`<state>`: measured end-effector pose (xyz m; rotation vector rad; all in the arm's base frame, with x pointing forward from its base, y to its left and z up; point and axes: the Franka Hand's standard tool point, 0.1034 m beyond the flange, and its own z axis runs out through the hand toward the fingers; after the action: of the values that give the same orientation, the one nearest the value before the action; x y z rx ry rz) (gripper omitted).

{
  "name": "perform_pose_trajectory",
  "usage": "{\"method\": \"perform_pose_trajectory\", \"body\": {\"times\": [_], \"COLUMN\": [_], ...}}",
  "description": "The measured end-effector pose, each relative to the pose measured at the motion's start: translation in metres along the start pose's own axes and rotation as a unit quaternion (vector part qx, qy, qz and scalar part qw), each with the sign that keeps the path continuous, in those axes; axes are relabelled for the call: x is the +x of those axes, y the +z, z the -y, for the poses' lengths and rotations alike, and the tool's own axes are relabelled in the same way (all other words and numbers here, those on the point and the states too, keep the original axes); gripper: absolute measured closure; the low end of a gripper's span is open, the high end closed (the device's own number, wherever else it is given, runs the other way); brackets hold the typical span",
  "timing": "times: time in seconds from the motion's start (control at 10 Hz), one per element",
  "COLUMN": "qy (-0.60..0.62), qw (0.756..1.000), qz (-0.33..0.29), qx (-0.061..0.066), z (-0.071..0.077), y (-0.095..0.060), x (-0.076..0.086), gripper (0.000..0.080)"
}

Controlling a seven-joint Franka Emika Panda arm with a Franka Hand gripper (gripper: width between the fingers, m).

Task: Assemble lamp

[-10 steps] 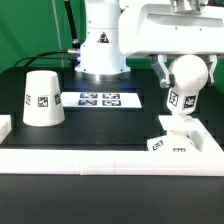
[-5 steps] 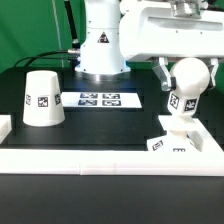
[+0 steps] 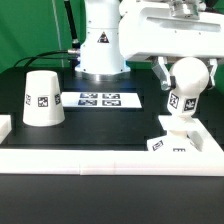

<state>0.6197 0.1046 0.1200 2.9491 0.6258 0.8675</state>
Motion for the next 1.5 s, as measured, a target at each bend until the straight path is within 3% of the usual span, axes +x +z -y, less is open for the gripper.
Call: {"method": "perform_pose_trajectory", "body": {"times": [0.4, 0.5, 0.6, 0.9, 1.2, 1.5], "qy": [0.0, 0.0, 0.0, -0.002, -0.003, -0.003], "qw": [1.0, 1.0, 1.0, 1.0, 1.0, 1.0], "qz": [-0.008, -0.009, -0.009, 0.001, -0.001, 0.006], "qx": [-0.004, -0.004, -0.004, -0.003, -0.003, -0.001], "z": [0.0, 0.0, 0.0, -0.004, -0.006, -0.01], "y": [0.002, 0.002, 0.002, 0.0, -0.014, -0.016], "x": [-0.005, -0.005, -0.005, -0.005, 0.003, 0.013], "gripper": [0.0222, 0.0128, 0.0108, 0.0101, 0.0101, 0.0101]}}
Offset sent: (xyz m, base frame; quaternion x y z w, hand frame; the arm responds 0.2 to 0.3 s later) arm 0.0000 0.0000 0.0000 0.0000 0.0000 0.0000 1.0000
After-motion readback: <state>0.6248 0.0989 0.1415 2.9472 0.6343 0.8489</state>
